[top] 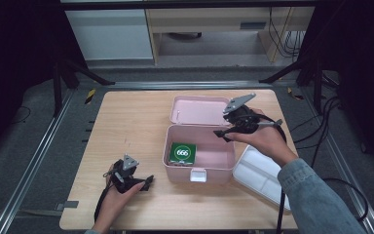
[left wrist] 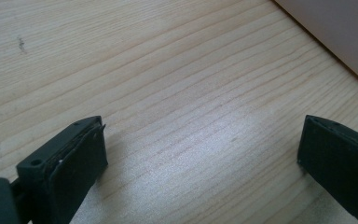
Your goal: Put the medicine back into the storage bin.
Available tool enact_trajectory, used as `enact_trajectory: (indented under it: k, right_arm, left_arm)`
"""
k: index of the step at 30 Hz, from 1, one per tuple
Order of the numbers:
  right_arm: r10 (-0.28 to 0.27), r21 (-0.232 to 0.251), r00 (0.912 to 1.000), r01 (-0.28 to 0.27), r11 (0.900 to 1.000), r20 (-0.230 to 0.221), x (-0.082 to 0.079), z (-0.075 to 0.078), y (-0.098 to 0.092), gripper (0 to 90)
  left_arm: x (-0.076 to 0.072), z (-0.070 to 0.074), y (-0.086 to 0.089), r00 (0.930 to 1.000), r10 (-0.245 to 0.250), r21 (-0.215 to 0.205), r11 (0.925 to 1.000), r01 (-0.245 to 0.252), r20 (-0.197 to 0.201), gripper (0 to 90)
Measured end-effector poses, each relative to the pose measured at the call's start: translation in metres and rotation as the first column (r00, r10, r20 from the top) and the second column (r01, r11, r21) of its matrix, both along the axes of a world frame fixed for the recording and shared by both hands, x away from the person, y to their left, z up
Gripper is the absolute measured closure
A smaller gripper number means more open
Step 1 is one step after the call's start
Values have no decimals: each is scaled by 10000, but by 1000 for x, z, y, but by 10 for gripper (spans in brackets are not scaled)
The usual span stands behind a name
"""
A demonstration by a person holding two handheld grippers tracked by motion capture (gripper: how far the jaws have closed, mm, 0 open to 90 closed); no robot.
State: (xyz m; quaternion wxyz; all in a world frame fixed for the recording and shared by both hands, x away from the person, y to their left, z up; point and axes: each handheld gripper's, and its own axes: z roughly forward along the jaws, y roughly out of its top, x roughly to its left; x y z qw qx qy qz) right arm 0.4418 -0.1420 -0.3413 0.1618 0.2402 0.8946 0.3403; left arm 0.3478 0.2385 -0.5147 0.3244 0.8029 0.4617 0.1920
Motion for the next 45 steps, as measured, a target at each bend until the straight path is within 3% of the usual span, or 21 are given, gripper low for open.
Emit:
enact_trajectory:
  k: [8,14,19,28,45]
  right_arm:
    - [-1029,-53,9947,1029,9947,-28,-6,-5,-48,406]
    - [-1339,-122,9910,1338,9909,-69,-11,-10,-70,428]
    - [-1820,-41,9816,1821,9833,-583,-14,-19,-87,424]
    - [-1827,-279,9769,1807,9831,-1111,-26,-45,-107,510]
    - [-1531,-704,9673,1415,9874,-2024,-41,-89,-121,581]
  left_arm:
    - [0,0,0,10000,3,9,10000,-3,-4,3]
    - [0,0,0,10000,6,9,10000,-6,-4,3]
    - [0,0,0,10000,5,7,10000,-5,-3,3]
    - [0,0,0,10000,6,10,10000,-6,-3,3]
    - [0,0,0,10000,33,9,10000,-33,-2,3]
